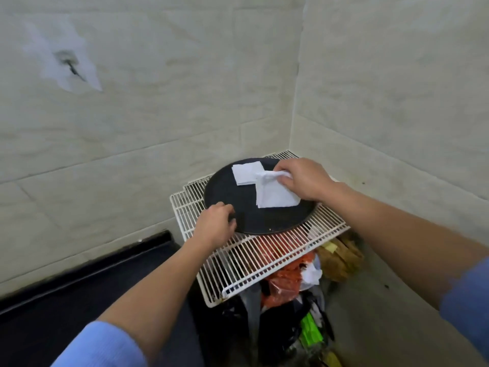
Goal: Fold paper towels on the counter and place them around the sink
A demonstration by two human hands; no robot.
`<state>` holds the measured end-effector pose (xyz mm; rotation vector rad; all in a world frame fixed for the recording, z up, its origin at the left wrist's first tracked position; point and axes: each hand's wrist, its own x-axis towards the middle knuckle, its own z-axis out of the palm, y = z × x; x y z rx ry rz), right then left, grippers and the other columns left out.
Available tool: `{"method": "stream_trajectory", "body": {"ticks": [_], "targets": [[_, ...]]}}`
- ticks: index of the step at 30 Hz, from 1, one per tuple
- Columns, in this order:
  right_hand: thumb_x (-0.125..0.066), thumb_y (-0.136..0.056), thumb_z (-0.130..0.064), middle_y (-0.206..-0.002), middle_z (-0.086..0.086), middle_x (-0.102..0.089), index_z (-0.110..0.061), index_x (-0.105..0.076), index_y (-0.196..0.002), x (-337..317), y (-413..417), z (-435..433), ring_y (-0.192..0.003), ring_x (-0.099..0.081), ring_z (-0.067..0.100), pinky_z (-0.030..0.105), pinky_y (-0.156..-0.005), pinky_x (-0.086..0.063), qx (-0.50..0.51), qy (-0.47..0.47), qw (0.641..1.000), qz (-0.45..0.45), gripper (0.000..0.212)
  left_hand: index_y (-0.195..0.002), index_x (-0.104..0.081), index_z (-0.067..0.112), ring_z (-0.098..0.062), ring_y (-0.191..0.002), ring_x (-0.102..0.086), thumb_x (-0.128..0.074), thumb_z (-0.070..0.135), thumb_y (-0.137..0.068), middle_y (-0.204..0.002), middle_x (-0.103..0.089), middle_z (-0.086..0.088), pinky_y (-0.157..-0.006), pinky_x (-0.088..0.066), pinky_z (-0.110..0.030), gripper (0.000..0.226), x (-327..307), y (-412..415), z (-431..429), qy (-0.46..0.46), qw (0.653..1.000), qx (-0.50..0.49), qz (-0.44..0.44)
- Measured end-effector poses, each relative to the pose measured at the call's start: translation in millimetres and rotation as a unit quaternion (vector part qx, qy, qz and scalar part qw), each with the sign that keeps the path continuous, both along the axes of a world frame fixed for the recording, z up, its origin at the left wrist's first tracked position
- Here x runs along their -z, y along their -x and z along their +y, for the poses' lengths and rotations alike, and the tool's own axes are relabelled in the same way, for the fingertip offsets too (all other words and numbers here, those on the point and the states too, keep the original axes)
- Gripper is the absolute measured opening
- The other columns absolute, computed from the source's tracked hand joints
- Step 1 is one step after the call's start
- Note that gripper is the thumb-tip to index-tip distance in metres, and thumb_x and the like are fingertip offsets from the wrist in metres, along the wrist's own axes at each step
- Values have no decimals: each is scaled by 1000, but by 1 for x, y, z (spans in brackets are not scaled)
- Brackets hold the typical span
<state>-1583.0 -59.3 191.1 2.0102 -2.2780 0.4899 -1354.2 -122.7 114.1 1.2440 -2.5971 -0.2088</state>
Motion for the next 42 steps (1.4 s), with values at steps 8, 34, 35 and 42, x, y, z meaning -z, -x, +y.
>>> {"method": "stream_trajectory", "body": {"ticks": [8,34,35,42], "targets": [[-51,-92,-26,-106,2,-65,-24,-63,-106,2,22,-106,-96,-58,26,34,-70,-43,-51,-21,998,-29,18,-117,-58,17,-28,-105,-56,-53,31,-90,-112,-56,-6,-88,-47,-42,30,10,33,-66,-33,999,-21,-32],[-37,-97,-53,-158,4,-22,-23,-28,-149,128,42,-221,-145,-17,23,44,-116,-15,-145,-89,985,38,61,-95,-64,18,-24,-88,-50,-39,41,-81,-97,-54,-2,-72,-42,-37,37,62,55,-100,45,996,-82,-10],[-32,-97,-54,-160,3,-15,-23,-21,-151,133,41,-220,-148,-10,21,44,-117,-10,-145,-101,984,40,63,-95,-64,18,-25,-88,-50,-39,41,-81,-97,-54,-2,-72,-42,-37,36,61,55,-100,45,995,-83,-12],[-28,-96,-59,-158,7,-18,-22,-22,-150,126,41,-223,-146,-13,25,49,-115,-17,-146,-122,979,73,66,-107,-63,14,-27,-99,-52,-57,28,-83,-106,-55,-6,-85,-43,-41,28,47,44,-85,30,992,-117,21]]}}
